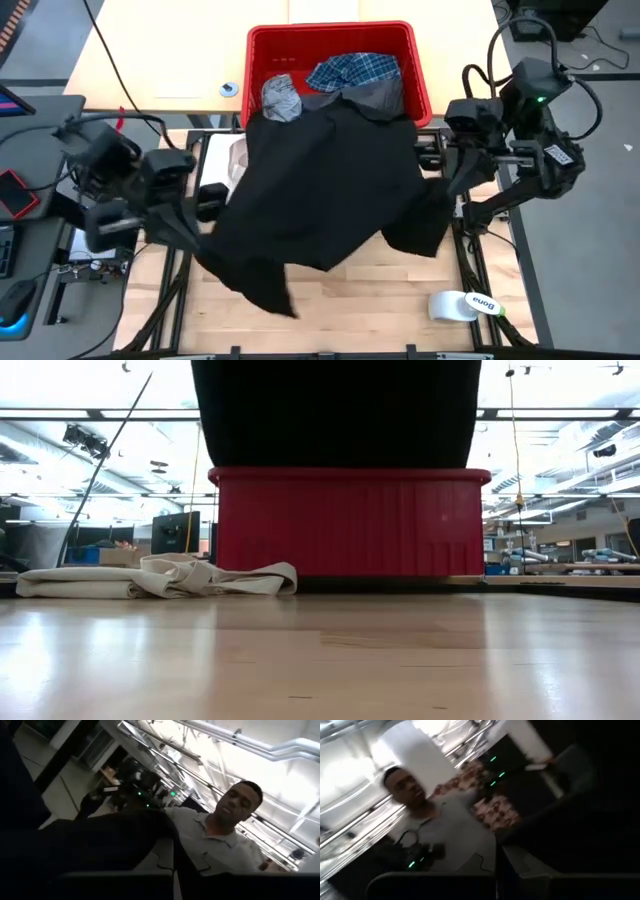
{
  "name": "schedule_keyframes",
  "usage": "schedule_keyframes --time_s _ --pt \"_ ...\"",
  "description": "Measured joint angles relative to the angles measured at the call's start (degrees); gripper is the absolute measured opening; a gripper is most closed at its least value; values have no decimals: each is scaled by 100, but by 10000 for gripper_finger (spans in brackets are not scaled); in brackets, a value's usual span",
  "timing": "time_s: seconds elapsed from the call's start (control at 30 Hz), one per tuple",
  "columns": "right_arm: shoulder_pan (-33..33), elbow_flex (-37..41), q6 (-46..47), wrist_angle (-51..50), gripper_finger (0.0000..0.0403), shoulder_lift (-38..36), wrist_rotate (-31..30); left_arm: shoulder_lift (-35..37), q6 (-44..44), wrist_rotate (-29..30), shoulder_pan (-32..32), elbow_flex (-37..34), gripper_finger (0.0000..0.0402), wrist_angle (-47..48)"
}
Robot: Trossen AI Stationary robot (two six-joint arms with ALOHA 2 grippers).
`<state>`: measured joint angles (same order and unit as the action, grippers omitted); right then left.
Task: Fold Laundry from Bin
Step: Fold the black shirt
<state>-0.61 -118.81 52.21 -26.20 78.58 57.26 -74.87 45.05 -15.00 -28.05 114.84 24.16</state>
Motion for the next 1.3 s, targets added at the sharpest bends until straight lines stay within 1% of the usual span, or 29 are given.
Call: schedule_keyframes --time_s 0.1,0.17,0.23,0.3,0.37,0.47,0.6,0.7,0.73,0.8,0.9,0.97,1.03,1.1,1.17,1.23,1.3 --pt "335 -497 273 431 7 339 361 26 -66 -259 -136 -13 7 -478" --pt "448 -875 461 987 7 559 350 26 -427 -452 -154 -13 7 -1269" --pt "483 -1285 447 1439 7 758 138 44 -981 -541 -149 -1 7 -1944" --pt "482 -1639 224 1607 7 933 -178 57 -1615 -548 -147 5 8 -2250" --pt "466 -1492 50 2132 7 899 -613 62 -2282 -542 -147 5 8 -2411" --pt "442 -1424 -389 2452 7 929 -1318 -22 -3189 -317 -147 -8 8 -2920" --pt "465 -1610 -1335 2615 7 1045 -2463 -62 -4282 393 -143 -8 8 -3674" --pt "583 -1613 -2134 2885 7 1084 -3145 -33 -4988 1072 -141 24 8 -3814" --pt "642 -1610 -2409 2936 7 1100 -3314 -44 -5188 1222 -141 61 8 -3812" --pt "756 -1612 -2869 3011 7 1133 -3574 -136 -5451 1279 -139 186 8 -3801" --pt "870 -1610 -3205 2819 7 1138 -3797 -329 -5778 1285 -139 478 8 -3623" --pt "888 -1610 -3286 2592 7 1114 -3921 -378 -5982 1337 -143 721 8 -3198" --pt "886 -1608 -3290 2343 7 1067 -4058 -358 -6151 1704 -143 978 8 -2593" --pt "884 -1608 -3305 1992 7 983 -4357 -302 -6369 2336 -143 1237 8 -1897" --pt "884 -1608 -3480 1419 7 847 -4691 -271 -6541 3058 -141 1511 8 -1086" --pt "867 -1610 -3730 583 7 684 -5099 -253 -6576 3808 -141 1747 8 -268" --pt "850 -1610 -3865 -438 7 529 -5694 -229 -6462 4504 -141 1914 8 497"
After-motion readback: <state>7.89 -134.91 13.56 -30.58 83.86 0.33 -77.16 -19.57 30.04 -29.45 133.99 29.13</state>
